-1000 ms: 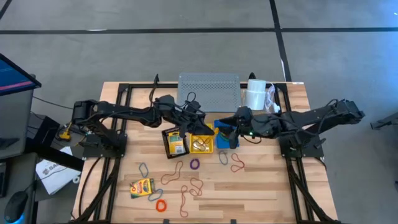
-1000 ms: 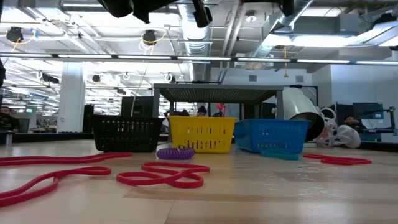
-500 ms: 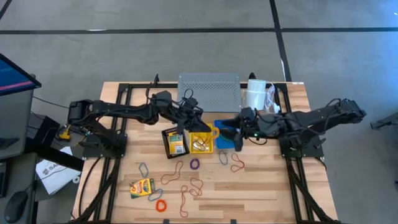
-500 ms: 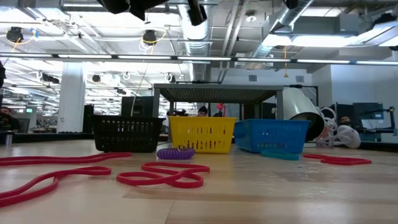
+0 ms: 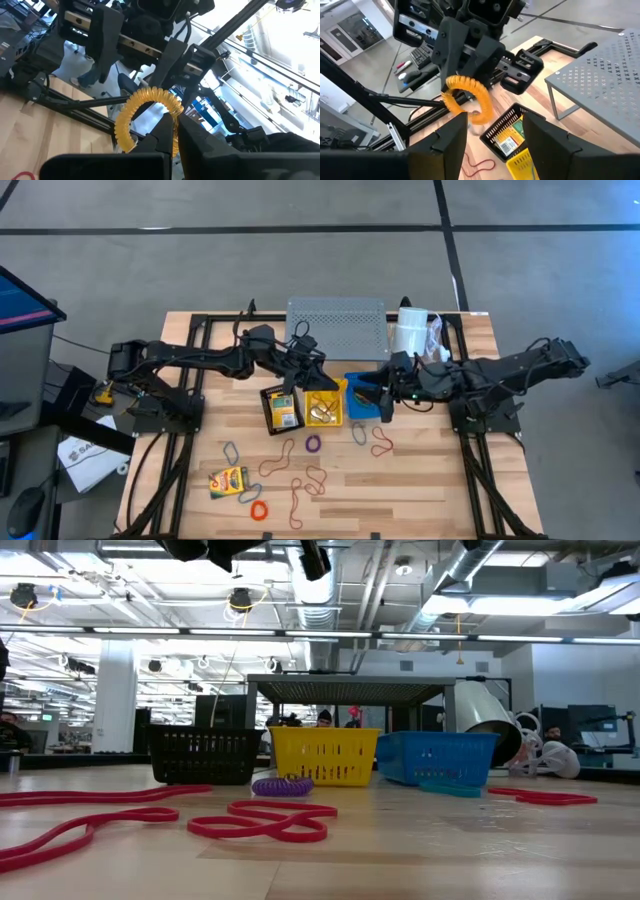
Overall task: Pick & Place Office Desk Supplies
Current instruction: Put the yellow spring keychain into the blue basket, then put the red rubber band into the yellow basket
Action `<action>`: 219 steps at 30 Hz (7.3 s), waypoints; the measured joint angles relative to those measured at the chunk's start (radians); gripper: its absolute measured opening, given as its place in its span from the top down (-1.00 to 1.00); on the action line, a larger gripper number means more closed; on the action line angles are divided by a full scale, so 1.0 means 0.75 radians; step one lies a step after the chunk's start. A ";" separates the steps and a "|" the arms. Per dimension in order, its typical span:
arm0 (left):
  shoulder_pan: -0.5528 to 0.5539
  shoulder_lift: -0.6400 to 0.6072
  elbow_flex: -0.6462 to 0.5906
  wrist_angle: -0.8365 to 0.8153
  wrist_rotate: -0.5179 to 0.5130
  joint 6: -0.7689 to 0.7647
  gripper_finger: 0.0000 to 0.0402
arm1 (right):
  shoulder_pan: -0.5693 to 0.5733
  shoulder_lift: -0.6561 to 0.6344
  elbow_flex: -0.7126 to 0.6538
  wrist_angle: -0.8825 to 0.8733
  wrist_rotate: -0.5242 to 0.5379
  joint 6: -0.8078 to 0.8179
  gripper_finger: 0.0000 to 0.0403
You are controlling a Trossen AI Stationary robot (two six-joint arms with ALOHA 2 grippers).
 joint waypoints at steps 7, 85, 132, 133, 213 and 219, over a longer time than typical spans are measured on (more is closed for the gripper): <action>0.001 0.000 0.000 0.000 0.000 0.000 0.98 | -0.028 0.028 0.000 0.080 0.000 -0.030 0.06; 0.053 -0.845 0.001 -1.088 -0.382 0.716 0.85 | -0.134 -0.290 -0.021 -0.873 -0.171 0.396 0.97; -0.095 -0.961 -0.001 -1.632 -0.547 0.744 0.99 | -0.585 0.561 -0.127 -0.554 -0.837 -0.060 0.97; -0.095 -0.962 -0.001 -1.632 -0.547 0.747 0.99 | -0.585 0.561 -0.127 -0.552 -0.838 -0.060 0.97; -0.095 -0.962 -0.146 -1.488 -0.520 0.701 0.99 | 0.034 0.859 -0.098 -0.785 -0.590 0.231 0.29; -0.094 -0.962 -0.146 -1.486 -0.517 0.674 0.99 | 0.032 0.854 -0.146 -0.756 -0.597 0.232 0.31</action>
